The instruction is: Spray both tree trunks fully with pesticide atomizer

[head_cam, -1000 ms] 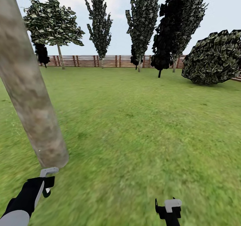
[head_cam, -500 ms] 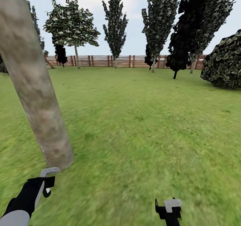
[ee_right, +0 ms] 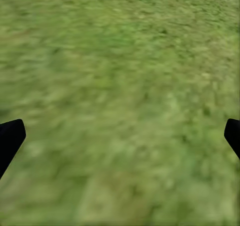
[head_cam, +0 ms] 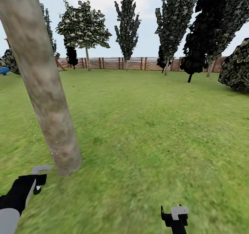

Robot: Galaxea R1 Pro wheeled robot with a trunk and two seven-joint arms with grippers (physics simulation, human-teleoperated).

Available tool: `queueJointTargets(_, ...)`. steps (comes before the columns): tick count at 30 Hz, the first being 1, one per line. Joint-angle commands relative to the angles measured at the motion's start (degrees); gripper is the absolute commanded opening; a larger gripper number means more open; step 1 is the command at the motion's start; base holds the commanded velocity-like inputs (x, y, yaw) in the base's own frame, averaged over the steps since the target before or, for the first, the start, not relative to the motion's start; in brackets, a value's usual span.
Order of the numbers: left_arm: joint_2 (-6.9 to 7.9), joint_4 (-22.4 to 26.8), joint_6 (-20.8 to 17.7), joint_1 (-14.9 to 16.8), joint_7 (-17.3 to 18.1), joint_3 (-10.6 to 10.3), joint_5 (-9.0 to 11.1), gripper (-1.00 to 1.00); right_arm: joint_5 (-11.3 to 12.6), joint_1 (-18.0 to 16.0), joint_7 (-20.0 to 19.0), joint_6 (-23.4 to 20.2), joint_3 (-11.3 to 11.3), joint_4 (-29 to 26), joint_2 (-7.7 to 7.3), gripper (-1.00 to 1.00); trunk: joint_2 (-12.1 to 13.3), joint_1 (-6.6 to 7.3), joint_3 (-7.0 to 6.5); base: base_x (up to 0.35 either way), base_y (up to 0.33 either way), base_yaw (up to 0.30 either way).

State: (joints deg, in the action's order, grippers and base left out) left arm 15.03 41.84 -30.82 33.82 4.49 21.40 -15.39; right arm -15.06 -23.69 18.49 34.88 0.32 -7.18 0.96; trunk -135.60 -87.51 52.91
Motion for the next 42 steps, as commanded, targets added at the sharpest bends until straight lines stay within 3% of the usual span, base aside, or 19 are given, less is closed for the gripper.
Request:
queueJointTargets(1, -0.43, 0.1, -0.2, 0.1, 0.5, 0.0, -0.4, -1.00, -0.6, 0.0, 0.6, 0.0, 0.0, 0.1, 0.01, 1.00, 0.0, 0.01, 0.06, 0.000, 0.000, 0.000)
queueJointTargets(2, -1.40, 0.2, -0.3, 0.1, 0.6, -0.1, -0.4, -1.00, -0.6, 0.0, 0.6, 0.0, 0.0, 0.1, 0.01, 1.00, 0.0, 0.01, 0.06, 0.000, 0.000, 0.000)
queueJointTargets(3, -4.20, 0.5, -0.3, 0.2, 0.6, -0.7, -0.5, -1.00, -0.6, 0.0, 0.6, 0.0, 0.0, 0.1, 0.01, 1.00, 0.0, 0.01, 0.06, 0.000, 0.000, 0.000)
queueJointTargets(4, -5.61, 0.6, -0.3, 0.2, 0.6, -1.4, -0.5, -1.00, -0.6, 0.0, 0.6, 0.0, 0.0, 0.1, -0.01, 1.00, 0.0, 0.01, 0.06, 0.000, 0.000, 0.000)
queueJointTargets(5, -7.75, 0.7, -0.3, 0.4, 0.6, -3.4, -0.6, -1.00, -0.6, 0.0, 0.6, -0.1, 0.0, 0.1, -0.05, 1.00, 0.0, 0.01, 0.06, 0.000, 0.000, 0.000)
queueJointTargets(7, -8.73, 0.7, -0.7, 1.8, 0.6, -5.3, -0.5, -1.00, -0.6, 0.0, 0.6, -0.1, 0.0, 0.1, -0.08, 1.00, 0.0, 0.01, 0.06, 0.000, 0.000, 0.000)
queueJointTargets(10, -7.40, 0.7, -2.3, 2.9, 0.7, -5.5, -0.5, -1.00, -0.6, 0.0, 0.6, -0.1, 0.0, 0.1, -0.08, 1.00, 0.0, 0.01, 0.06, 0.000, 0.000, 0.000)
queueJointTargets(13, -2.16, 0.7, -3.0, 3.3, 3.5, -5.4, -0.3, -1.00, -0.6, 0.0, 0.6, -0.1, 0.0, 0.1, -0.08, 1.00, 0.0, 0.01, 0.06, 0.000, 0.000, 0.000)
queueJointTargets(15, -1.06, 0.8, -3.1, 3.3, 6.3, -5.3, -0.3, -1.00, -0.6, 0.0, 0.6, -0.1, 0.0, 0.1, -0.08, 1.00, 0.0, 0.01, 0.06, 0.000, 0.000, 0.000)
queueJointTargets(17, -1.22, 1.0, -3.1, 3.3, 7.9, -5.5, -0.3, -1.00, -0.6, 0.0, 0.6, -0.1, 0.0, 0.1, -0.08, 1.00, 0.0, 0.01, 0.06, 0.000, 0.000, 0.000)
queueJointTargets(21, -5.49, 3.2, -5.3, 3.6, 8.6, -5.9, -0.6, -1.00, -0.6, 0.0, 0.6, -0.1, 0.0, 0.1, -0.08, 1.00, 0.0, 0.01, 0.06, 0.000, 0.000, 0.000)
queueJointTargets(23, -6.23, 6.2, -8.1, 3.9, 9.0, -5.9, -0.5, -1.00, -0.6, 0.0, 0.6, -0.1, 0.0, 0.1, -0.08, 1.00, 0.0, 0.01, 0.06, 0.000, 0.000, 0.000)
queueJointTargets(27, -5.31, 10.2, -11.5, 4.5, 9.2, -5.6, -0.7, -1.00, -0.6, 0.0, 0.6, -0.1, 0.0, 0.1, -0.08, 1.00, 0.0, 0.01, 0.06, 0.000, 0.000, 0.000)
queueJointTargets(29, -2.01, 10.7, -12.0, 5.0, 9.4, -5.3, -0.4, -1.00, -0.6, 0.0, 0.5, -0.1, 0.0, 0.1, -0.08, 1.00, 0.0, 0.01, 0.06, 0.000, 0.000, 0.000)
queueJointTargets(31, -0.93, 10.8, -12.1, 5.0, 9.6, -5.5, -0.3, -1.00, -0.6, 0.0, 0.5, -0.1, 0.0, 0.1, -0.08, 1.00, 0.0, 0.01, 0.06, 0.000, 0.000, 0.000)
queueJointTargets(33, -1.55, 11.0, -12.1, 4.9, 9.6, -5.9, -0.4, -1.00, -0.6, 0.0, 0.5, -0.1, 0.0, 0.1, -0.08, 1.00, 0.0, 0.01, 0.06, 0.000, 0.000, 0.000)
queueJointTargets(35, -4.09, 11.0, -12.2, 4.9, 9.6, -6.8, -0.6, -1.00, -0.6, 0.0, 0.5, -0.1, 0.0, 0.1, -0.08, 1.00, 0.0, 0.01, 0.06, 0.000, 0.000, 0.000)
queueJointTargets(37, -5.15, 11.1, -12.2, 5.0, 9.6, -7.5, -0.6, -1.00, -0.6, 0.0, 0.5, -0.1, 0.0, 0.1, -0.08, 1.00, 0.0, 0.01, 0.06, 0.000, 0.000, 0.000)
queueJointTargets(42, -4.95, 12.5, -12.9, 5.1, 9.6, -7.6, -0.6, -1.00, -0.6, 0.0, 0.5, -0.1, 0.0, 0.1, -0.08, 1.00, 0.0, 0.01, 0.06, -0.128, 0.043, 0.000)
